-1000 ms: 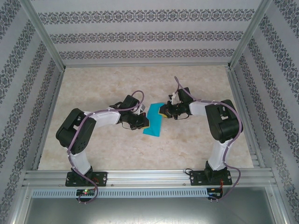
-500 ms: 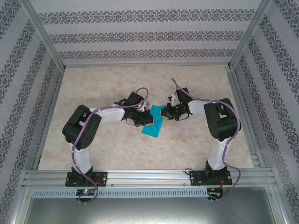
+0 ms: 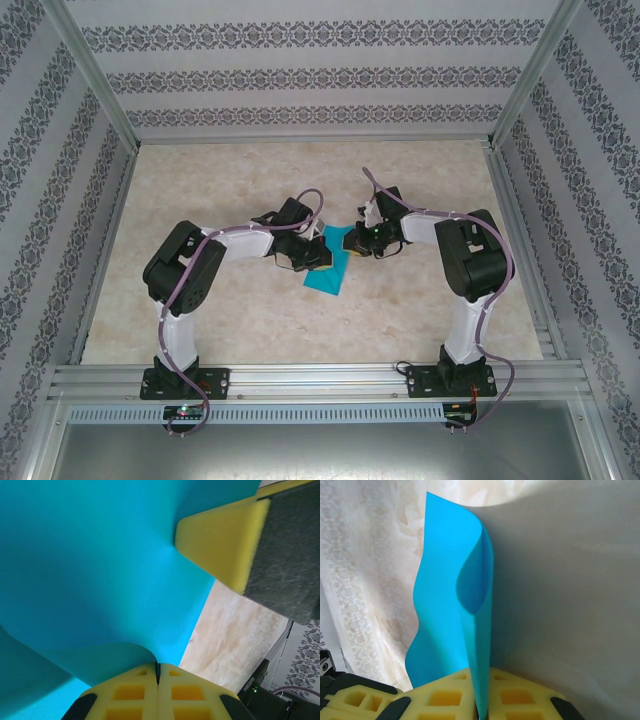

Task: Fold a paper plane with a square sheet of paper (pick it up from the middle)
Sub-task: Fold the triangle a second time at the center of the table.

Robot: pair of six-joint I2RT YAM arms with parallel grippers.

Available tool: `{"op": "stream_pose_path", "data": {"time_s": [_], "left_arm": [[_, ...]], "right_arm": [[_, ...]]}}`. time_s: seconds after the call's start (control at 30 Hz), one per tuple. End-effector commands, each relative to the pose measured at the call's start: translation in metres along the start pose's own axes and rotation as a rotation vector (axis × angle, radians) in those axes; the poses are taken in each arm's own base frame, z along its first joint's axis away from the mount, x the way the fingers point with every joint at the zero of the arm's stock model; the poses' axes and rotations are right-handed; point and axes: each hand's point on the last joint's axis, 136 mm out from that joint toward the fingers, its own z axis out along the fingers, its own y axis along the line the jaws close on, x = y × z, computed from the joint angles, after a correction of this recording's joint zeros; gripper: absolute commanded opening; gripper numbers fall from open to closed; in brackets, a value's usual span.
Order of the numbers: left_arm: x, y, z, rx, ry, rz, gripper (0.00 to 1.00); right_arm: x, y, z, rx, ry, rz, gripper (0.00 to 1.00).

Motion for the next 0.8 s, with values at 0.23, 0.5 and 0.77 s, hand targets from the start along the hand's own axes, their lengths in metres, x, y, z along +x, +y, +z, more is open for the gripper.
{"op": "stream_pose_path", "data": {"time_s": [0.23, 0.5, 0.77], "left_arm": [[0.005, 0.009, 0.012, -0.019, 0.037, 0.017, 0.07], [0.004, 0.007, 0.013, -0.011, 0.037, 0.017, 0.07], [0.003, 0.005, 0.012, -0.007, 0.036, 0.018, 0.07]], "right_arm": [[-0.007, 0.011, -0.027, 0.140, -0.044, -0.105, 0.32], [-0.006, -0.006, -0.053, 0.306, -0.084, -0.075, 0.38], [-0.006, 0.019, -0.057, 0.178, -0.139, -0.062, 0.33]]}}
